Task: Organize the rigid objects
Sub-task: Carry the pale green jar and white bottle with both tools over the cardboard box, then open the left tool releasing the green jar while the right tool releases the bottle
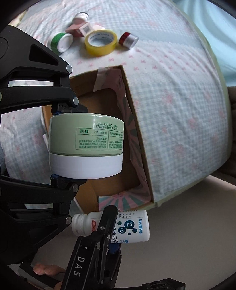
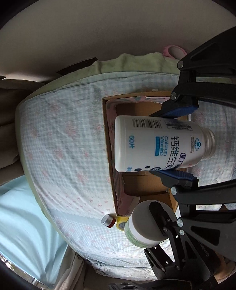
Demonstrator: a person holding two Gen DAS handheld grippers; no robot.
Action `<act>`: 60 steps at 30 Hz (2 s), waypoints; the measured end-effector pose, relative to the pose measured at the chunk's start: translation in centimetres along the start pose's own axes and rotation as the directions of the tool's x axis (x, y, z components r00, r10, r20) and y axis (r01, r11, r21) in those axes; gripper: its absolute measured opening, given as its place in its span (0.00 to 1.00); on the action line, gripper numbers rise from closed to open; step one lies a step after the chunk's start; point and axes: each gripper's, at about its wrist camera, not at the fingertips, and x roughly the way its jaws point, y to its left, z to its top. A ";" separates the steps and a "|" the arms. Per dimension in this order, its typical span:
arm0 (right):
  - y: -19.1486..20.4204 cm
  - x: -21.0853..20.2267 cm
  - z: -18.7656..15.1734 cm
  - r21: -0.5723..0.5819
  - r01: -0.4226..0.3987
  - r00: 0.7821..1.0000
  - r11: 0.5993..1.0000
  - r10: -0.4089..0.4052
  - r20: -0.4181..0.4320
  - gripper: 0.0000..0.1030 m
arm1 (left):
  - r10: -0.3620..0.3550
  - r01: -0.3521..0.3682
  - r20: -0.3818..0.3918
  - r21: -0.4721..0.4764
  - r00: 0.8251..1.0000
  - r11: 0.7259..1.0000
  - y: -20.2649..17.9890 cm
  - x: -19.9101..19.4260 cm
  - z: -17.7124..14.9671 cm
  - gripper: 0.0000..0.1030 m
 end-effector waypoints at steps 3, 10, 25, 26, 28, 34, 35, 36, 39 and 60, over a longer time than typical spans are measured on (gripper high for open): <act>-1.1 3.0 0.5 0.048 -0.008 0.999 0.999 0.009 -0.035 0.44 | 0.023 -0.023 -0.051 0.011 0.998 1.000 0.3 3.5 0.2 0.38; -1.6 8.4 0.6 0.075 0.004 0.997 0.997 0.001 -0.074 0.44 | 0.072 -0.069 -0.144 0.021 0.987 0.997 2.1 9.6 0.0 0.38; -1.6 12.2 -0.3 -0.015 0.063 0.990 0.998 -0.064 -0.122 0.44 | 0.105 -0.094 -0.173 0.074 0.979 0.993 2.0 13.4 -1.1 0.39; -1.6 11.9 -0.3 -0.019 0.063 0.993 0.998 -0.064 -0.103 0.44 | 0.111 -0.098 -0.162 0.087 0.981 0.991 1.8 13.0 -1.0 0.41; -1.6 11.3 -0.4 -0.022 0.089 0.993 0.996 -0.090 -0.076 0.62 | 0.120 -0.107 -0.117 0.112 0.986 0.988 1.5 11.7 -1.1 1.00; -0.1 10.1 -1.6 -0.060 0.015 1.000 0.998 -0.016 -0.018 1.00 | 0.097 -0.092 -0.082 0.057 0.992 0.994 2.6 10.4 -1.8 1.00; -0.1 10.0 -1.8 -0.056 0.017 1.000 0.998 -0.018 -0.015 1.00 | 0.091 -0.088 -0.088 0.043 0.992 0.995 2.8 10.5 -1.9 1.00; -0.2 9.9 -1.9 -0.046 0.014 1.000 0.999 -0.015 -0.012 1.00 | 0.087 -0.084 -0.089 0.033 0.992 0.996 2.9 10.6 -1.9 1.00; -0.3 9.6 -2.2 -0.039 0.010 1.000 0.999 -0.010 -0.006 1.00 | 0.093 -0.090 -0.095 0.028 0.991 0.996 2.9 10.7 -1.5 1.00; 1.9 -0.3 -2.5 -0.100 0.066 0.994 0.993 -0.056 0.099 1.00 | 0.125 -0.126 0.046 0.026 0.991 0.992 1.4 -0.1 -1.4 1.00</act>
